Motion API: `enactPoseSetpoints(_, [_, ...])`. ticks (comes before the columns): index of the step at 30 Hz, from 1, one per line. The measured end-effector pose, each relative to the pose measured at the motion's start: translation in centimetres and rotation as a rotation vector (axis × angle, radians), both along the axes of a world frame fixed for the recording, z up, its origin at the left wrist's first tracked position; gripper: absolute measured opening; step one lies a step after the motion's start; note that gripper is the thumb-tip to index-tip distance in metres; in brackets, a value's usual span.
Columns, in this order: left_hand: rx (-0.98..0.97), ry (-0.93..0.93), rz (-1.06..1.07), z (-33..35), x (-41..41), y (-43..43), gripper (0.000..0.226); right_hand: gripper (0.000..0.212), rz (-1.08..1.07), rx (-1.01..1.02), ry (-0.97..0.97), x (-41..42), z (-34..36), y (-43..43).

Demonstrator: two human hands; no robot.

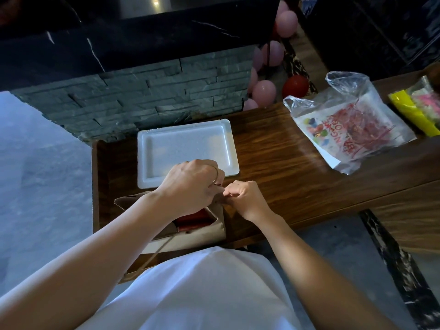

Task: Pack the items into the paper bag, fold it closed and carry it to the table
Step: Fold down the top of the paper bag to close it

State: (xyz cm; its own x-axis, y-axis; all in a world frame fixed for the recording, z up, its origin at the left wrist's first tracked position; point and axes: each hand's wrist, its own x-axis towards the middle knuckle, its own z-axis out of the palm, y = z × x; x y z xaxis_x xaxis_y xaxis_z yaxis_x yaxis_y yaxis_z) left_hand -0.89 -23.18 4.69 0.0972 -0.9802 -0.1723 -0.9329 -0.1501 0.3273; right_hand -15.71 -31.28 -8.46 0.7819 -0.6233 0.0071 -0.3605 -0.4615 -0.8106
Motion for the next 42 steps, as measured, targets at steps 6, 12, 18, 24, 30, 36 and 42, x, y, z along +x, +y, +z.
enactPoseSetpoints(6, [-0.015,-0.002,-0.001,-0.3,-0.1,-0.1,0.012,0.007,0.038,-0.157,0.093,1.4,-2.1,0.3])
enactPoseSetpoints(12, [0.009,-0.023,-0.009,-0.1,0.1,-0.1,0.012,0.040,-0.018,0.079,0.134,2.9,-1.9,-0.4])
enactPoseSetpoints(18, [-0.003,-0.020,0.010,-0.1,1.0,0.0,0.013,0.033,0.161,0.054,0.226,2.5,-4.0,-1.1])
enactPoseSetpoints(24, [-0.013,-0.007,0.009,-0.5,1.1,0.2,0.014,0.025,0.176,-0.032,0.317,2.5,-6.0,-0.2])
enactPoseSetpoints(30, [-0.011,0.000,-0.006,-0.5,0.9,0.4,0.015,0.027,0.069,-0.084,0.518,3.3,-7.4,0.5])
enactPoseSetpoints(36, [-0.036,0.013,0.016,-0.4,1.0,0.9,0.012,0.020,0.017,-0.172,0.525,3.5,-8.5,0.9])
enactPoseSetpoints(42, [-0.045,0.004,0.034,-0.4,0.7,1.3,0.013,0.009,0.021,-0.272,0.552,3.7,-8.4,2.2])
